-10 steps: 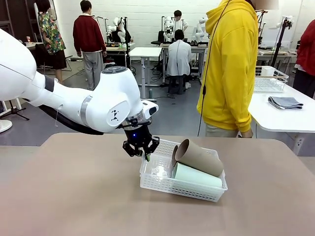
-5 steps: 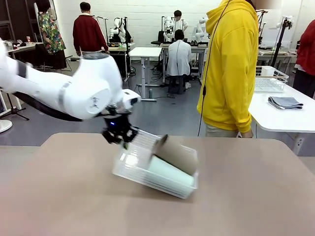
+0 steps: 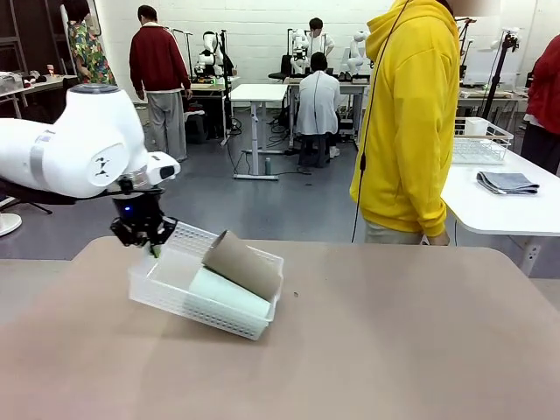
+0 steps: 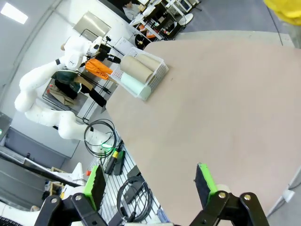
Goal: Clean and organize the cups into the basket.
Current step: Move the Organizing basket back to the left side of the table.
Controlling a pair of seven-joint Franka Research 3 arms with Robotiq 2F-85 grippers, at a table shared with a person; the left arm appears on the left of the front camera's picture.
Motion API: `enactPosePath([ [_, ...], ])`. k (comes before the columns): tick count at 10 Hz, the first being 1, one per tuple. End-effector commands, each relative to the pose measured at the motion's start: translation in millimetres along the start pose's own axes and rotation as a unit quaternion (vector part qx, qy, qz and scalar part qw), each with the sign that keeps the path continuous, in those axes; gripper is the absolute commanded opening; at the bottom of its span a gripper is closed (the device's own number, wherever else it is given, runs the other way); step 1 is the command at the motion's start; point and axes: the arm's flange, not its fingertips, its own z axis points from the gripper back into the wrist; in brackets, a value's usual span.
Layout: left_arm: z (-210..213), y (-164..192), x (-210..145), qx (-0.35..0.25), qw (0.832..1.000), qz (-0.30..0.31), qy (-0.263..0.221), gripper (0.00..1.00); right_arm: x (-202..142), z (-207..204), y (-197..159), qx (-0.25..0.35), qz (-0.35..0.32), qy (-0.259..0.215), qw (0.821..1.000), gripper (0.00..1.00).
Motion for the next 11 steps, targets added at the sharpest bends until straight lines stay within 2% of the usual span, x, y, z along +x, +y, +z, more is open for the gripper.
enactPosePath([
  [1,-2,28,-3,0.017,1.0,0.016,-0.003,0.05,1,-1,2,0.002,0.0,0.002,1.0,1.0],
  [4,-12,72,-5,0.014,0.999,0.051,-0.003,0.05,1,-1,2,0.002,0.0,0.002,1.0,1.0],
  [7,-16,104,-1,0.015,0.998,0.061,-0.004,0.05,1,-1,2,0.002,0.0,0.002,1.0,1.0],
  [9,-8,98,-6,0.009,0.998,0.062,-0.024,0.05,1,-1,2,0.002,0.0,0.002,1.0,1.0],
  [10,-15,102,1,0.014,0.997,0.073,0.007,0.05,1,-1,2,0.002,0.0,0.002,1.0,1.0],
  [11,-15,102,1,0.014,0.997,0.073,0.007,0.05,1,-1,2,0.002,0.0,0.002,1.0,1.0],
])
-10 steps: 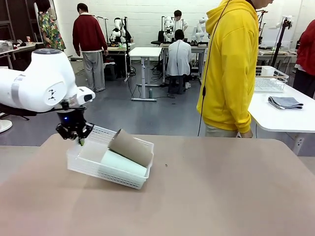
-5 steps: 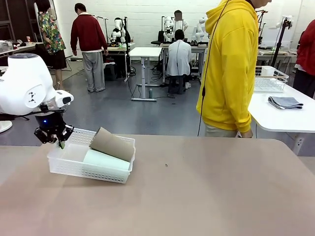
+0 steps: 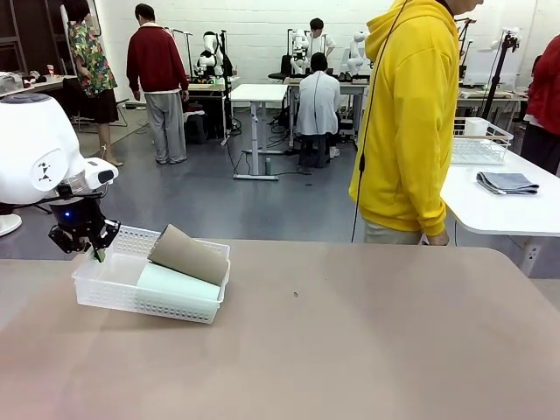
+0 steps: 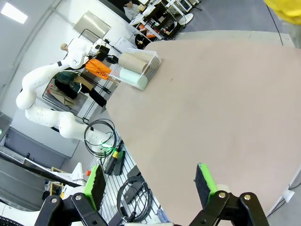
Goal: Clean and organize the cups into the basket.
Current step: Move the Organizing basket back to the left side of the table.
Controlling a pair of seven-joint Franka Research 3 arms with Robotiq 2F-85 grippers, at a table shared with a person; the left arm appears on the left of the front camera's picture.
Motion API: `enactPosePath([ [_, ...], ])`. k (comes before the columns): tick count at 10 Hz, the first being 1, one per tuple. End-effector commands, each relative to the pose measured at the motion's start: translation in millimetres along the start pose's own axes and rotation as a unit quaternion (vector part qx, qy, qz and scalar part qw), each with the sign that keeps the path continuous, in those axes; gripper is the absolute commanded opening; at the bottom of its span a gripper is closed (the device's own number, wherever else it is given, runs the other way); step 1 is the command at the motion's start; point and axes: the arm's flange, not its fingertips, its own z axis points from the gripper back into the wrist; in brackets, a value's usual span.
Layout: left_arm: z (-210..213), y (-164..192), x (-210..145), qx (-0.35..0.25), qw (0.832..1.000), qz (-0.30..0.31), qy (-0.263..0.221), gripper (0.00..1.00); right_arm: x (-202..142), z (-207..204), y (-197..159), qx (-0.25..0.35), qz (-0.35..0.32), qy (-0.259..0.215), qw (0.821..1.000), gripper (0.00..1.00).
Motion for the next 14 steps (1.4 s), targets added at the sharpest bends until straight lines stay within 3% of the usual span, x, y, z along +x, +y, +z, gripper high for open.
enactPosePath([
  [1,-1,0,-1,0.001,1.0,0.001,0.005,0.05,1,-1,2,0.002,0.0,0.002,1.0,1.0],
  [6,-1,0,0,0.001,1.0,0.0,0.002,0.05,1,-1,2,0.002,0.0,0.002,1.0,1.0],
  [14,-53,46,30,0.076,0.997,0.005,0.009,0.05,1,-1,2,0.002,0.0,0.002,1.0,1.0],
])
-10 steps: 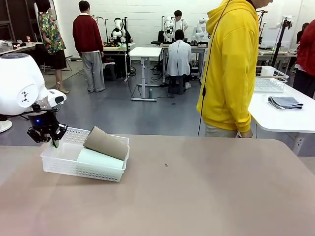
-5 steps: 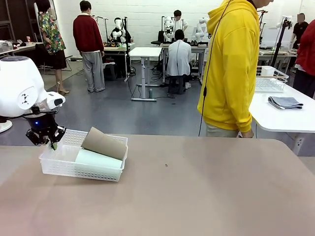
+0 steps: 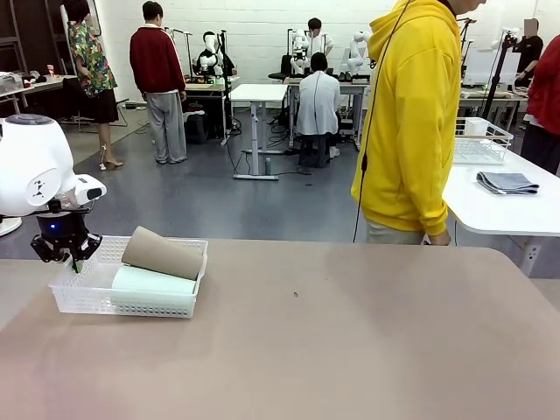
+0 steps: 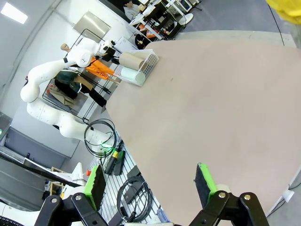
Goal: Clean and organize the cups into the basket.
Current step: Move the Organizing basket back to the left side of the table.
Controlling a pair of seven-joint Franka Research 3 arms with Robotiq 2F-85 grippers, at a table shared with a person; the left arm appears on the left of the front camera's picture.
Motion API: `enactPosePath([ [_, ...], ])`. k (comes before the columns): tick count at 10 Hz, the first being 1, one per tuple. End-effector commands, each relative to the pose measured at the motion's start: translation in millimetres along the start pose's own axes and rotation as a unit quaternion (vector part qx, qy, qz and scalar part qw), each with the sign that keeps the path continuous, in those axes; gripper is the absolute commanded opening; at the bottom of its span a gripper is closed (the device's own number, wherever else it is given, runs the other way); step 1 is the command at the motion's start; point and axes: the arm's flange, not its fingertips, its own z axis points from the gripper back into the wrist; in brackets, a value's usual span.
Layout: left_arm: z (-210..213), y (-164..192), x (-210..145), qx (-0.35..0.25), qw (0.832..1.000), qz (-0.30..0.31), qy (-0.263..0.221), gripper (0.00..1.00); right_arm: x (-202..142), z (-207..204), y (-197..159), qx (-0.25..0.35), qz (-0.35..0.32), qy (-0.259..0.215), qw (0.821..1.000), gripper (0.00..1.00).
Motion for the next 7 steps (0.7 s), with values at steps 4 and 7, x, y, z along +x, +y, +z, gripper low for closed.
enactPosePath([
  [4,-2.5,1.3,8.6,0.003,1.0,-0.001,-0.013,1.0,0.8,-0.8,1.6,0.002,0.0,0.001,1.0,1.0],
  [7,-0.2,1.2,9.1,0.001,1.0,-0.003,-0.01,0.97,0.8,-0.8,1.6,0.002,0.0,0.001,1.0,1.0],
])
